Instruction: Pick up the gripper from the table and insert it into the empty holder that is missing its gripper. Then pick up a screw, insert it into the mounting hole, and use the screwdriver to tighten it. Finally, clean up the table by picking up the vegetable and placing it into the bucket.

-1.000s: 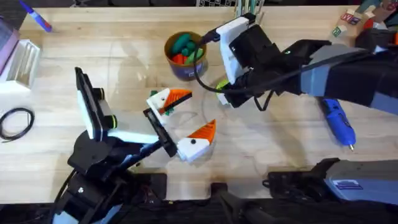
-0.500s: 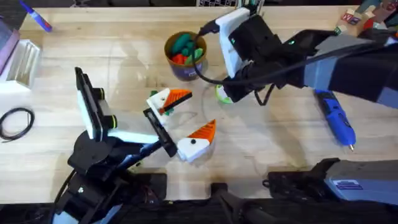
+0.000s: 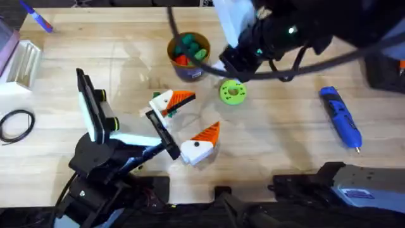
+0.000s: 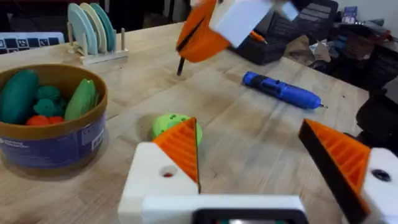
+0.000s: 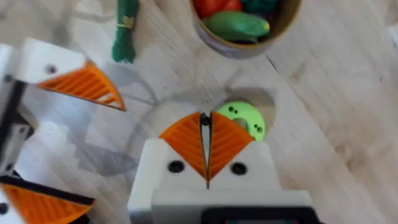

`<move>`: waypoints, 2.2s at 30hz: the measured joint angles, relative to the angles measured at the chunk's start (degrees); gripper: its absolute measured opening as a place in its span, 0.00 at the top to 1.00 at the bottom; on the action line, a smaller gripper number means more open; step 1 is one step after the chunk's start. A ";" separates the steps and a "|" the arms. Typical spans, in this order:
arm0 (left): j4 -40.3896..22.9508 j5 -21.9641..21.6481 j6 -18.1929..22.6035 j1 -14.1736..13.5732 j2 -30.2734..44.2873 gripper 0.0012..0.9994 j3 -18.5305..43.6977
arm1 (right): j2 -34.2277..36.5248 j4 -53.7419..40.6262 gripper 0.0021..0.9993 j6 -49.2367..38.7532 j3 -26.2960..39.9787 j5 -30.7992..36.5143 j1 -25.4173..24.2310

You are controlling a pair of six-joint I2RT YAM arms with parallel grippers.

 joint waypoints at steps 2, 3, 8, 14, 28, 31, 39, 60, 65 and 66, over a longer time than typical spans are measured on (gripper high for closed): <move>-0.01 0.00 0.00 0.00 0.00 0.01 0.00 | 0.17 -1.71 1.00 -1.43 3.98 -0.02 3.01; 0.00 0.00 0.01 0.00 0.00 0.01 0.00 | 0.45 -2.33 1.00 -2.06 5.87 -0.05 4.71; 0.00 0.00 0.09 0.00 0.00 0.01 0.00 | 2.65 -2.66 1.00 -3.88 10.17 -0.09 12.05; -0.02 0.00 1.80 0.00 0.00 0.01 0.00 | 5.68 -2.95 1.00 -4.67 10.20 -0.15 17.24; -0.02 0.48 3.85 0.00 0.00 0.01 0.00 | 6.38 1.06 1.00 -4.67 10.20 -3.30 18.65; -0.02 0.73 3.87 0.00 -0.02 0.01 0.00 | 7.18 1.03 1.00 -4.69 10.20 -2.94 18.65; -0.06 0.92 3.79 0.00 0.00 0.01 0.00 | 9.00 1.10 1.00 -4.69 10.20 -1.75 18.65; -0.02 0.92 3.87 0.00 0.00 0.01 0.00 | 9.00 -2.24 1.00 -4.69 12.78 -1.53 18.65; -0.02 0.92 3.87 0.00 0.00 0.01 0.00 | 9.01 -2.26 1.00 -4.69 12.78 -1.53 18.65; -0.02 0.92 3.87 0.00 0.00 0.01 0.00 | 9.02 -2.26 1.00 -4.69 12.78 -1.53 18.65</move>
